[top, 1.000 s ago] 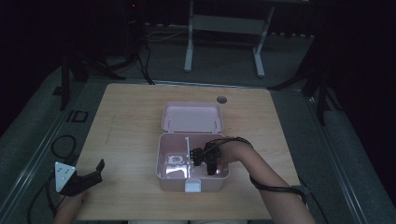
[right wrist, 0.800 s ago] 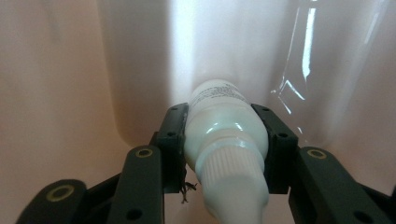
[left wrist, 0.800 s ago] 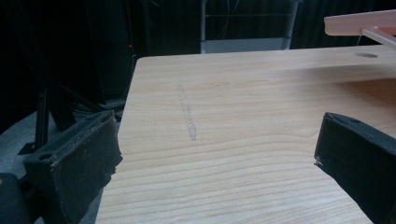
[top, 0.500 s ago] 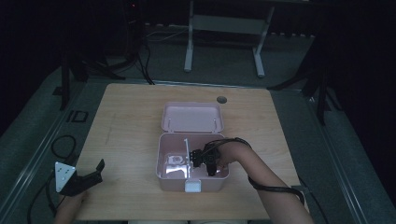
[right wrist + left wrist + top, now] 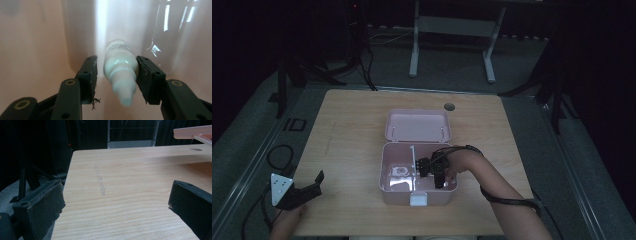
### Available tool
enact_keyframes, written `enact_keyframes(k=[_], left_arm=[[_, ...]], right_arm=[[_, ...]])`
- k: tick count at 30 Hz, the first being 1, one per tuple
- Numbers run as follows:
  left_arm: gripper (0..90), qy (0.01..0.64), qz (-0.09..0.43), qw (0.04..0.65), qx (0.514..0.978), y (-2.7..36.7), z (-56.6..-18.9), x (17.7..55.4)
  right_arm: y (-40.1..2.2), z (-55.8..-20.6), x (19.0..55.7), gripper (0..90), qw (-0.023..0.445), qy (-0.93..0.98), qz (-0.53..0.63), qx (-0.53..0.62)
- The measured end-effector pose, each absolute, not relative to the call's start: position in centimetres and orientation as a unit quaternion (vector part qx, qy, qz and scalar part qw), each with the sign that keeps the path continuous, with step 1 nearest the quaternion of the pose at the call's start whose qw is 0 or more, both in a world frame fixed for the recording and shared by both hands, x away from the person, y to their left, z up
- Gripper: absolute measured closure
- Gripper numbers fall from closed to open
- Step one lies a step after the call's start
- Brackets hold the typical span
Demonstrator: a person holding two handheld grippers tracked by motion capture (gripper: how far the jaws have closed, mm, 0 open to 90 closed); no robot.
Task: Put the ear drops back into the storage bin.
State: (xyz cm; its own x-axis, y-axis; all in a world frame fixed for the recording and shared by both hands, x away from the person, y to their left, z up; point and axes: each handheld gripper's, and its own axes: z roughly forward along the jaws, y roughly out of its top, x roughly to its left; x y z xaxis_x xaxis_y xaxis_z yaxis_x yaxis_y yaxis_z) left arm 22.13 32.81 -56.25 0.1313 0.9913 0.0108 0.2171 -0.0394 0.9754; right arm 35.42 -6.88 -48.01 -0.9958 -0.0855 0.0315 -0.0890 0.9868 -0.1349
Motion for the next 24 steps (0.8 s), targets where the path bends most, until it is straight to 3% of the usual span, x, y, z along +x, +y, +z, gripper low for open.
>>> enact_keyframes(k=[24], left_arm=[[0.4, 0.514, 0.415, 0.466, 0.589, 32.8, -56.2, 22.2]], right_arm=[[-8.9, -40.9, 34.9, 29.7, -0.022, -1.0, 0.005, 0.008]])
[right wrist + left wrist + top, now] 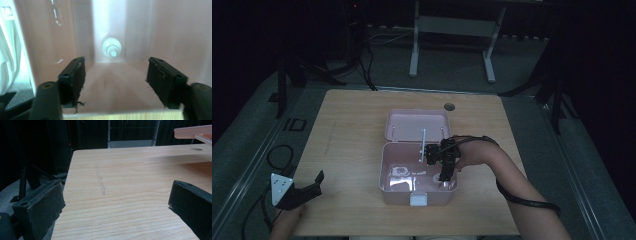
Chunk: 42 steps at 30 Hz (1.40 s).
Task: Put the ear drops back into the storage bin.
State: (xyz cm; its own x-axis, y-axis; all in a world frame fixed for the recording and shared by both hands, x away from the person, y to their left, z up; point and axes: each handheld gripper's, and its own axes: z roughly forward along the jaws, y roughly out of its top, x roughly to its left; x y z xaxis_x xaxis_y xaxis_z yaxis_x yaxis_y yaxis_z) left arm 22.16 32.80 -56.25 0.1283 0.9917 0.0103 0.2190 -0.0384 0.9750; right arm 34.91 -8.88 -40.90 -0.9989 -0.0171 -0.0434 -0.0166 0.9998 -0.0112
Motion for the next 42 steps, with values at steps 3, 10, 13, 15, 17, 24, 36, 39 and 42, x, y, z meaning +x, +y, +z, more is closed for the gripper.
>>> enact_keyframes(k=[3, 10, 13, 15, 17, 24, 36, 39, 42], left_arm=[[0.4, 0.514, 0.415, 0.466, 0.589, 32.8, -56.3, 22.2], [0.4, 0.514, 0.415, 0.466, 0.589, 32.8, -56.2, 22.2], [0.4, 0.514, 0.415, 0.465, 0.59, 32.8, -56.2, 22.2], [0.4, 0.514, 0.416, 0.465, 0.589, 32.8, -56.2, 22.2], [0.4, 0.514, 0.416, 0.465, 0.589, 32.8, -56.2, 22.2], [0.4, 0.514, 0.415, 0.464, 0.59, 32.8, -56.2, 22.2], [0.4, 0.514, 0.415, 0.464, 0.59, 32.8, -56.2, 22.2], [0.4, 0.514, 0.416, 0.464, 0.59, 32.7, -56.2, 22.2], [0.4, 0.514, 0.416, 0.464, 0.589, 32.7, -56.3, 22.2]], right_arm=[[-9.5, -40.3, 34.9, 25.1, 0.02, 1.0, 0.004, -0.01], [-11.5, -38.8, 34.9, 20.3, 0.031, 0.999, 0.021, 0.006], [-12.4, -38.2, 34.9, 20.2, 0.031, 0.999, 0.031, 0.008], [-13.0, -37.9, 34.8, 19.9, 0.027, 0.999, 0.04, 0.014], [-13.7, -37.9, 34.8, 19.5, 0.027, 0.999, 0.042, 0.015], [-15.8, -38.5, 35.0, 18.5, 0.03, 0.998, 0.039, 0.029], [-18.2, -41.5, 35.2, 20.0, 0.013, 0.997, 0.065, 0.042], [-18.8, -42.5, 35.3, 20.0, 0.007, 0.997, 0.064, 0.052], [-19.4, -43.7, 35.5, 20.0, 0.004, 0.996, 0.058, 0.066]])
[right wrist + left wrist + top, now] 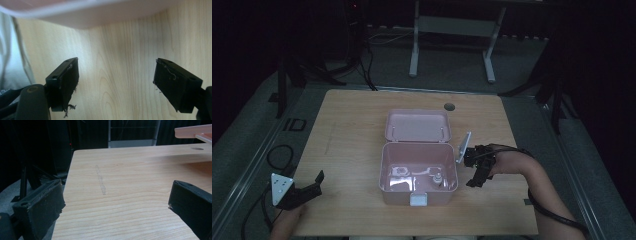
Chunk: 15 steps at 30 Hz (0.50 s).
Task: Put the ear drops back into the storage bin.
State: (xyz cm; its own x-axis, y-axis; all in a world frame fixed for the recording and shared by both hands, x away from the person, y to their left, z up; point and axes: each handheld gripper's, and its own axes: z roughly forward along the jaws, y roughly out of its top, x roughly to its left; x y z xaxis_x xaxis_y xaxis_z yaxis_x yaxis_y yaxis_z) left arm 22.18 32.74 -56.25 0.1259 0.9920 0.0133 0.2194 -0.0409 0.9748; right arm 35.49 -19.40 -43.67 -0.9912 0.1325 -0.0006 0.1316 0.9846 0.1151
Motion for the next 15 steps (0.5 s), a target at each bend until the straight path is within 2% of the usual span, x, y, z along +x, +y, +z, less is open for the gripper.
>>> enact_keyframes(k=[10, 15], left_arm=[[0.4, 0.514, 0.416, 0.464, 0.589, 32.7, -56.3, 22.2], [0.4, 0.514, 0.417, 0.464, 0.589, 32.7, -56.3, 22.2]], right_arm=[[-22.0, -46.9, 36.1, 20.3, -0.014, 0.992, 0.037, 0.117], [-23.5, -47.8, 36.5, 21.1, -0.003, 0.985, 0.03, 0.17]])
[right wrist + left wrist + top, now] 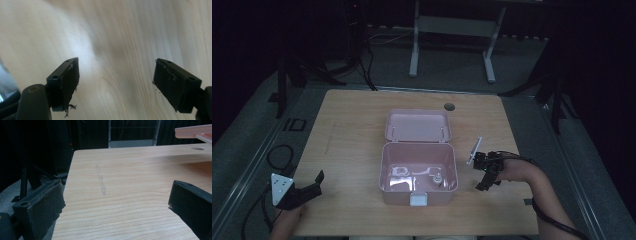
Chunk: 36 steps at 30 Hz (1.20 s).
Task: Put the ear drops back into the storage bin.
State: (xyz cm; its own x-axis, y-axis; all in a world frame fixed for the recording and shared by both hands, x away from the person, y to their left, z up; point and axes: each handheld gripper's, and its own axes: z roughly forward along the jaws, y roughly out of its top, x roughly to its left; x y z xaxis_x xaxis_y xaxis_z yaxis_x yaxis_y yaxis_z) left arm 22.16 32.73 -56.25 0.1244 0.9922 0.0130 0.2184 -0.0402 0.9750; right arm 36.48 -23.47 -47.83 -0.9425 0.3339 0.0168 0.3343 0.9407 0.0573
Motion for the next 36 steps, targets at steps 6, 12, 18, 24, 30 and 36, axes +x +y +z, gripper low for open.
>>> enact_keyframes(k=[6, 12, 18, 24, 30, 36], left_arm=[[0.4, 0.514, 0.417, 0.464, 0.589, 32.7, -56.3, 22.2], [0.4, 0.515, 0.417, 0.464, 0.589, 32.7, -56.2, 22.2], [0.4, 0.515, 0.416, 0.464, 0.589, 32.8, -56.2, 22.2], [0.4, 0.515, 0.417, 0.464, 0.588, 32.8, -56.3, 22.2], [0.4, 0.515, 0.417, 0.464, 0.588, 32.8, -56.2, 22.2], [0.4, 0.515, 0.416, 0.463, 0.589, 32.8, -56.2, 22.2]], right_arm=[[-25.8, -48.2, 36.9, 21.0, -0.008, -0.963, -0.059, -0.264], [-27.7, -48.7, 36.9, 21.0, -0.038, -0.937, -0.068, -0.341], [-29.3, -49.6, 36.8, 18.8, -0.086, -0.903, -0.122, -0.403], [-29.1, -51.3, 36.1, 13.5, -0.135, -0.889, -0.151, -0.41], [-29.1, -52.5, 35.5, 13.0, -0.158, -0.86, -0.191, -0.447], [-29.2, -53.6, 34.8, 12.4, -0.188, -0.826, -0.236, -0.476]])
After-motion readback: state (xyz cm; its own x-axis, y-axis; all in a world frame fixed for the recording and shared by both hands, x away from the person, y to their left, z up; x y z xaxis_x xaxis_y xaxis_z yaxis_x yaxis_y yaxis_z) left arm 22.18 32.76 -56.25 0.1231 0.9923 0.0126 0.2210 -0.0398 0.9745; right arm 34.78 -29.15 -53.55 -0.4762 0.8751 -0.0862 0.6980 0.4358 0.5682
